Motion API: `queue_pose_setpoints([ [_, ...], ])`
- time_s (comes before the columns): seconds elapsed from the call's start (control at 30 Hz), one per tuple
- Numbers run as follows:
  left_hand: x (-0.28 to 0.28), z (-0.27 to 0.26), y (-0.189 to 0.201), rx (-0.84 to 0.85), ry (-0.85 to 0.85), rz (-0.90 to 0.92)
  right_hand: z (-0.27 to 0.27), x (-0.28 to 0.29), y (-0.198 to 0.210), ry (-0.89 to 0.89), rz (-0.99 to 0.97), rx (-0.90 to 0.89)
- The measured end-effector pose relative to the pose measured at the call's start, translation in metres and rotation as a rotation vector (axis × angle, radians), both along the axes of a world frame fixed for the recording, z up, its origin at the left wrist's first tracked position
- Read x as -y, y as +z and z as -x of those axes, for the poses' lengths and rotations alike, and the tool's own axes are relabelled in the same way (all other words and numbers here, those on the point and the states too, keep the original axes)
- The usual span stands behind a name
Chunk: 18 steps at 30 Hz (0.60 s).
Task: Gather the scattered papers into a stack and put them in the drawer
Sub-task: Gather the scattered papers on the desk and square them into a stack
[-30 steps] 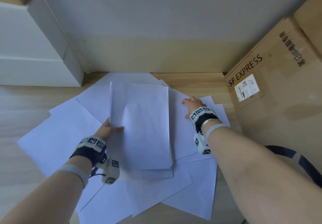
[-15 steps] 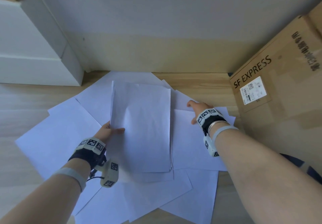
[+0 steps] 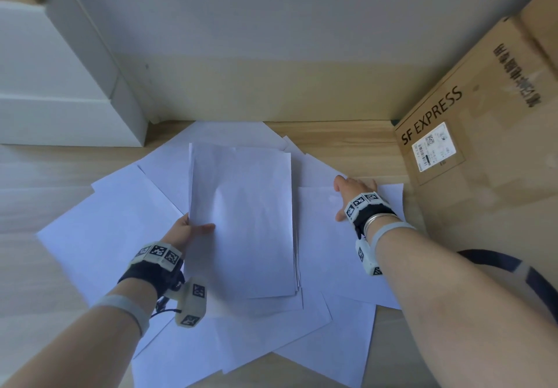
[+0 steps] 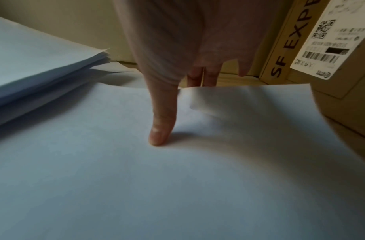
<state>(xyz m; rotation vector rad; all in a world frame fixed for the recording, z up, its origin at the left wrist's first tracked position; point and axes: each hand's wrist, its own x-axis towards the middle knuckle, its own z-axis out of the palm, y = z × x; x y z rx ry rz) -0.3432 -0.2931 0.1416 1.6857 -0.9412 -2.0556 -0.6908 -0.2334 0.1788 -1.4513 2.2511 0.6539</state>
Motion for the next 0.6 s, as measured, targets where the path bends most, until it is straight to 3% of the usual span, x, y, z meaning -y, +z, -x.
queue_pose_setpoints([
  [0.27, -0.014, -0.014, 0.009, 0.027, -0.003, 0.015, -0.016, -0.003, 0.024, -0.239, -0.247, -0.023],
  [0.47, -0.018, -0.026, 0.010, 0.126, -0.033, 0.037, -0.003, -0.019, 0.039, -0.238, -0.103, 0.061],
  [0.6, -0.019, -0.028, 0.010, 0.223, -0.071, 0.106, 0.005, -0.033, 0.050, -0.333, 0.050, 0.116],
])
